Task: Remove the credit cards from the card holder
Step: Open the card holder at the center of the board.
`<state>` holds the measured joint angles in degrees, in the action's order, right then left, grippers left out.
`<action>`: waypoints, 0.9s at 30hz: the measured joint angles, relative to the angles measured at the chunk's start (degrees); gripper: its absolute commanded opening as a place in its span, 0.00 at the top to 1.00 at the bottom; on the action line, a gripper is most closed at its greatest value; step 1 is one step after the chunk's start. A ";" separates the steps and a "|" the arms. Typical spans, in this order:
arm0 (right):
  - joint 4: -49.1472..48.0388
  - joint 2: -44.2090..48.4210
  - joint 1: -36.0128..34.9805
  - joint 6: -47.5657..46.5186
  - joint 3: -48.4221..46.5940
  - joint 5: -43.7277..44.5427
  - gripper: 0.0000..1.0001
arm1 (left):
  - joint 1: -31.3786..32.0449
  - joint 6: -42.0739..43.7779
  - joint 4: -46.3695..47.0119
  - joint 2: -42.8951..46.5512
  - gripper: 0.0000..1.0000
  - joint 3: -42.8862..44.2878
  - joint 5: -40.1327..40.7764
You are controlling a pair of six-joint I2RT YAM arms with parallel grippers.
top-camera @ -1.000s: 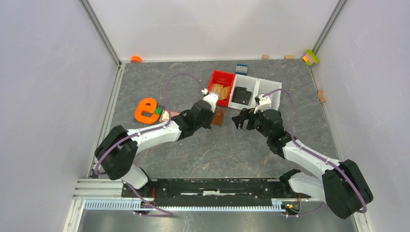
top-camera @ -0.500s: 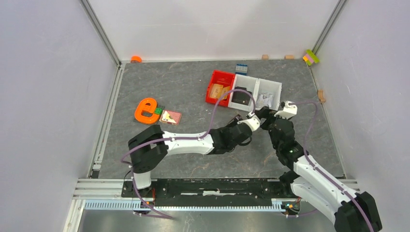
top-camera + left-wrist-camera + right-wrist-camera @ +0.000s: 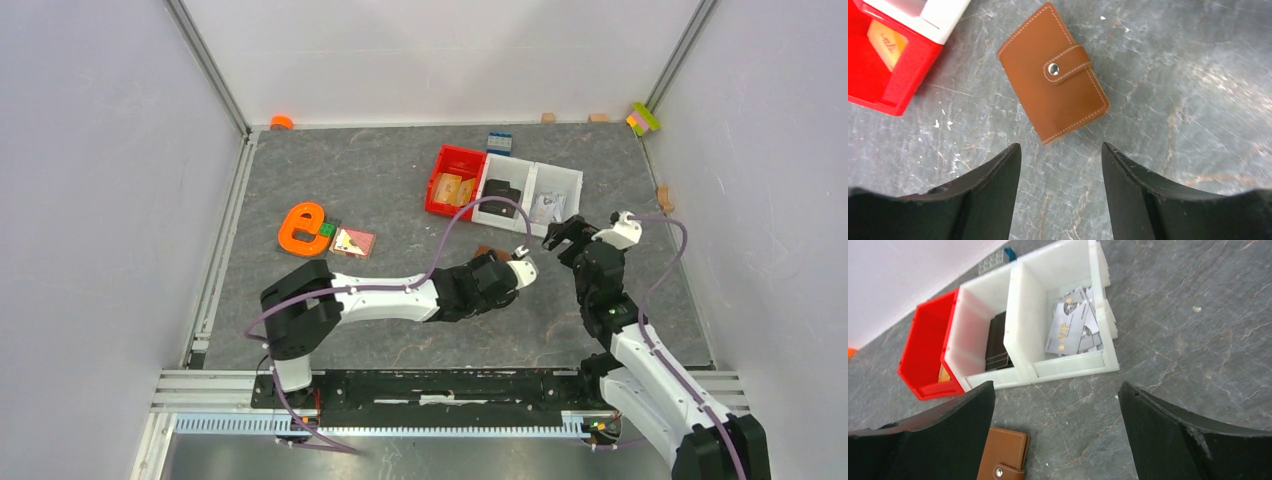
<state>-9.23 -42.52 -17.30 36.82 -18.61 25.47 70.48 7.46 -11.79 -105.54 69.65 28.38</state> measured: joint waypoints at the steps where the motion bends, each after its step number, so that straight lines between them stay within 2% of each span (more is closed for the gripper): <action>1: -0.02 -0.50 0.61 0.00 0.00 -1.27 0.02 | -0.15 -0.31 -0.04 0.79 0.31 -0.59 -1.11; 6: 0.44 -8.33 1.29 -0.04 -0.92 -11.96 0.03 | -3.80 -4.35 -0.09 6.49 0.32 -3.39 -7.89; 9: 1.36 -14.56 1.29 -0.37 -3.39 -17.94 0.09 | -9.46 -8.39 0.35 8.00 0.32 -3.45 -12.48; 12: 1.66 -20.52 0.57 -1.07 -6.58 -22.62 0.11 | -16.55 -12.92 0.59 7.76 0.32 -3.56 -18.40; 18: 1.40 -24.63 -4.59 -1.40 -8.35 -24.90 0.13 | -25.11 -20.04 0.74 3.69 0.33 -3.56 -28.74; 23: 1.27 -28.68 -6.71 0.11 -8.39 -25.20 0.16 | -26.97 -23.98 0.85 -0.20 0.33 -3.56 -35.80; 27: 1.46 -31.85 -7.54 1.64 -8.41 -24.26 0.26 | -27.30 -25.70 1.27 -1.11 0.34 -3.56 -39.41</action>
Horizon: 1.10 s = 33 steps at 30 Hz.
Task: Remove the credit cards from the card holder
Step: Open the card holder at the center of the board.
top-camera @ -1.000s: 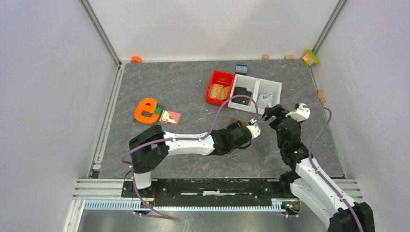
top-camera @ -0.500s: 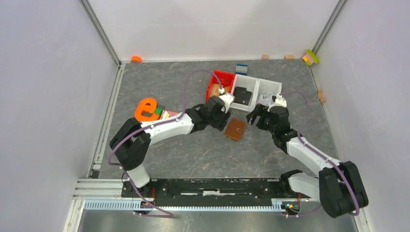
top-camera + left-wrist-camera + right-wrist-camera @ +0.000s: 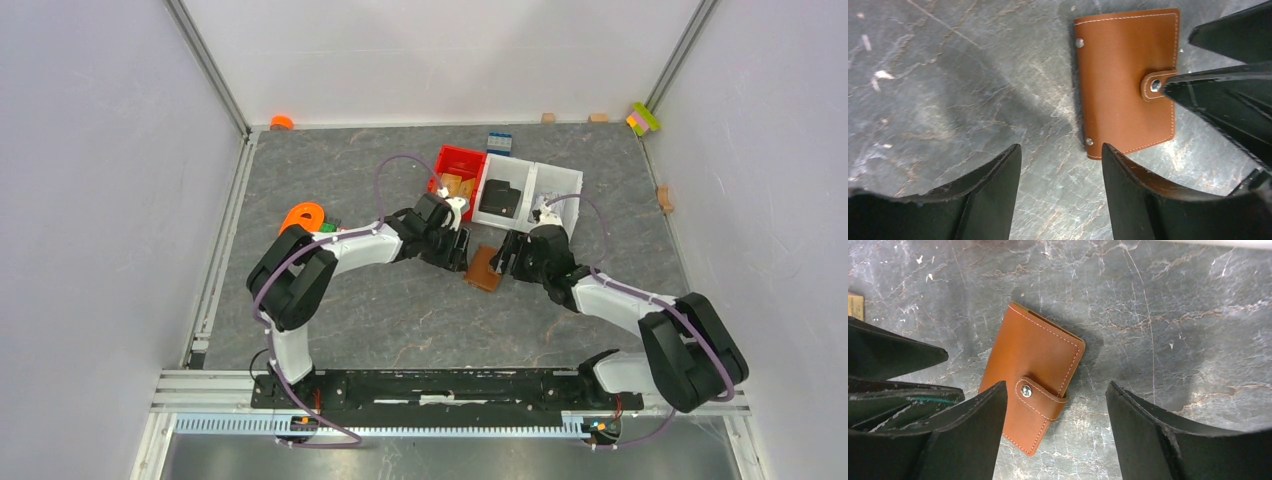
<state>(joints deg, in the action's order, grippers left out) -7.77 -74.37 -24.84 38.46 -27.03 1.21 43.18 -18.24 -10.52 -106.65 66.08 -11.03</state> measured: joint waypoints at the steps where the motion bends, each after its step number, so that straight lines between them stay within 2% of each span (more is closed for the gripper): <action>1: -0.07 -0.55 -0.11 0.28 0.00 0.11 0.30 | -0.04 -0.33 0.24 -0.15 0.34 0.00 -0.57; 5: -1.73 -3.80 -0.20 1.27 0.00 -0.87 0.53 | -0.11 -1.60 0.90 -1.77 0.35 0.22 -3.43; 9: -5.25 -5.75 -0.20 2.23 -0.02 -3.89 0.67 | -0.72 -2.43 1.81 -2.49 0.36 0.61 -5.99; 16: -9.64 -5.99 -0.28 2.27 0.63 -8.11 0.98 | -3.17 -5.64 4.46 -2.60 0.39 0.13 -11.23; 26: -15.23 -6.21 -0.28 2.19 2.10 -12.72 1.00 | -5.86 -10.43 10.40 -3.87 0.39 -2.95 -17.64; 32: -17.55 -4.35 -0.28 1.92 4.26 -13.79 1.00 | -7.93 -13.25 15.37 -2.21 0.35 -7.37 -20.55; 33: -17.97 -4.17 -0.28 1.86 4.37 -14.05 0.98 | -8.17 -13.81 15.78 -1.90 0.35 -7.78 -20.96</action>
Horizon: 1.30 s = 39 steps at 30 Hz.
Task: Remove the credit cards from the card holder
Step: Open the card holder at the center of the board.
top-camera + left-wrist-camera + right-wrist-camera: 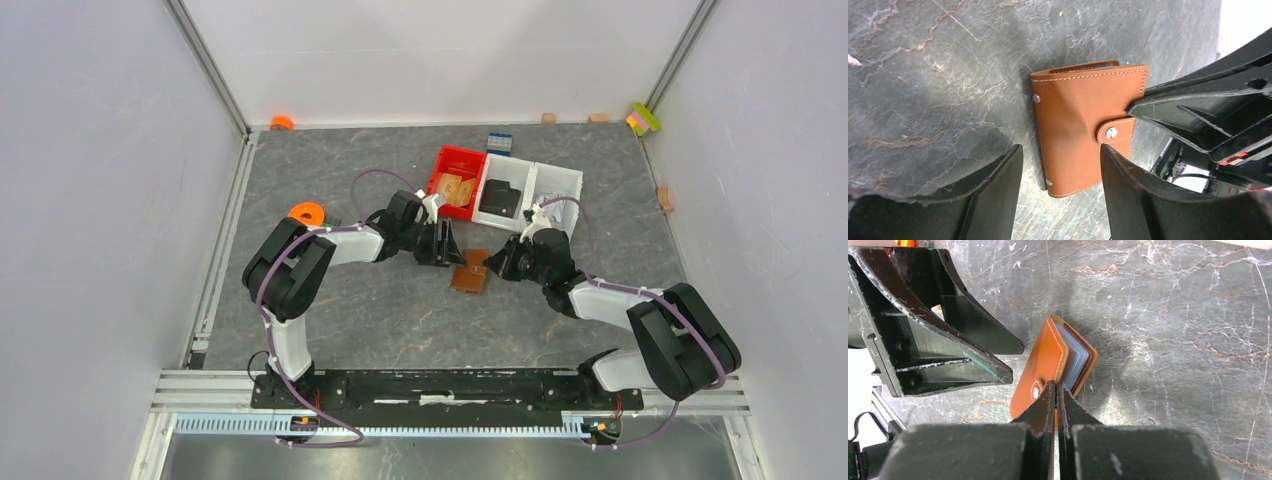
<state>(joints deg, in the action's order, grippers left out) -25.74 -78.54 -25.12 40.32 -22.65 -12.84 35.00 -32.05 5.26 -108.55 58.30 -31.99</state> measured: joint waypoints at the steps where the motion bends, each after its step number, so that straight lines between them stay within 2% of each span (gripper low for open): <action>1: -0.26 0.07 0.00 -0.09 0.02 -0.17 0.92 | -0.20 -0.48 0.57 0.11 0.35 -0.31 -0.28; 4: -0.44 0.02 0.00 -0.31 0.02 -0.26 0.75 | -0.44 -2.10 2.40 0.17 0.36 -0.66 -1.46; 6: -0.15 -0.28 0.00 -0.72 -0.04 -0.15 0.67 | -0.42 -2.62 2.91 0.17 0.37 -0.68 -1.62; 9: 1.77 -1.29 0.00 -1.81 -0.74 0.94 0.35 | -0.42 -2.93 3.02 0.17 0.39 -0.68 -1.60; 10: 2.54 -1.57 0.00 -2.12 -1.11 1.42 0.32 | -0.42 -2.93 3.02 0.17 0.40 -0.68 -1.55; 18: 5.11 -4.00 0.00 -3.82 -3.91 4.57 0.31 | -0.42 -2.91 1.64 0.15 0.42 -0.61 -1.07; 21: 5.01 -5.97 0.00 -4.15 -5.03 4.24 0.33 | -0.42 -2.91 0.87 -0.33 0.44 -0.13 -1.07; 24: 4.26 -7.82 0.00 -4.24 -6.25 3.15 0.42 | -0.42 -2.91 0.44 -1.46 0.44 0.55 -1.07; 27: 3.10 -9.29 0.00 -4.31 -6.54 1.55 0.70 | -0.42 -2.91 0.42 -2.43 0.45 1.29 -1.33; 29: 2.97 -9.73 0.00 -4.35 -6.51 0.55 0.99 | -0.42 -2.91 0.39 -2.62 0.45 1.64 -1.29; 32: 1.62 -9.66 0.22 -3.89 -6.49 -0.59 1.00 | -0.44 -2.89 0.15 -2.62 0.43 1.68 -1.11; 35: 1.03 -9.44 0.26 -3.85 -6.36 -1.18 1.00 | -0.55 -2.84 -0.07 -2.05 0.37 1.53 -0.59; 39: -0.79 -6.54 0.24 -3.63 -4.22 -2.25 1.00 | -0.66 -2.78 -0.04 2.60 0.31 -1.57 1.46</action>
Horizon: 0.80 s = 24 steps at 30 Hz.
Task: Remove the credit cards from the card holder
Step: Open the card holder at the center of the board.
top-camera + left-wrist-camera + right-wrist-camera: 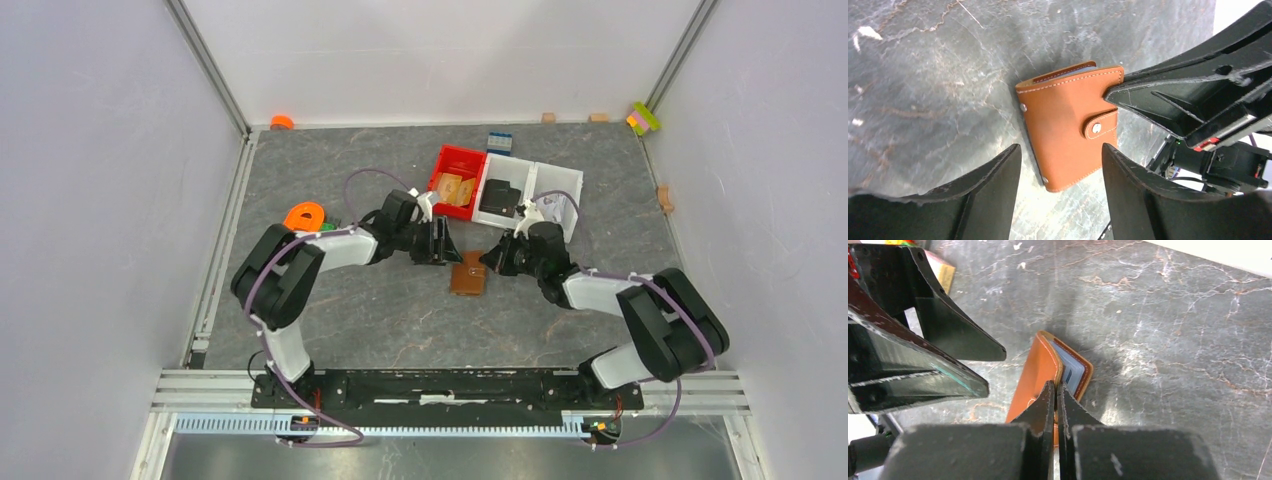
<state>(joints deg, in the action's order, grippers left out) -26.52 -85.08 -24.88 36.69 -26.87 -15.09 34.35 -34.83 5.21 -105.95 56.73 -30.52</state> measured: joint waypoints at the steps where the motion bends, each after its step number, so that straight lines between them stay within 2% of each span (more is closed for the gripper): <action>1: -0.59 1.31 0.02 0.11 0.85 -0.50 1.00 | -0.17 0.00 0.15 1.90 0.30 -1.14 0.44; 6: -5.44 6.78 0.33 1.09 4.31 -4.04 1.00 | -0.68 -0.02 3.54 7.76 0.25 -4.22 0.87; 13: -12.20 13.46 0.68 2.05 6.16 -9.03 1.00 | -1.60 -0.79 10.80 9.81 0.23 -8.35 -0.79; 19: -15.08 18.71 0.85 3.39 7.26 -12.35 1.00 | -2.25 -2.49 15.06 15.65 0.22 -12.17 -2.95; 24: -16.35 23.08 1.01 4.68 7.58 -14.47 1.00 | -2.36 -5.29 26.45 20.04 0.23 -15.82 -7.15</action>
<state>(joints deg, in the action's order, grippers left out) -42.87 -62.00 -23.88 41.36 -19.29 -29.56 31.99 -40.12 31.66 -85.91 40.91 -37.67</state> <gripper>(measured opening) 0.010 0.780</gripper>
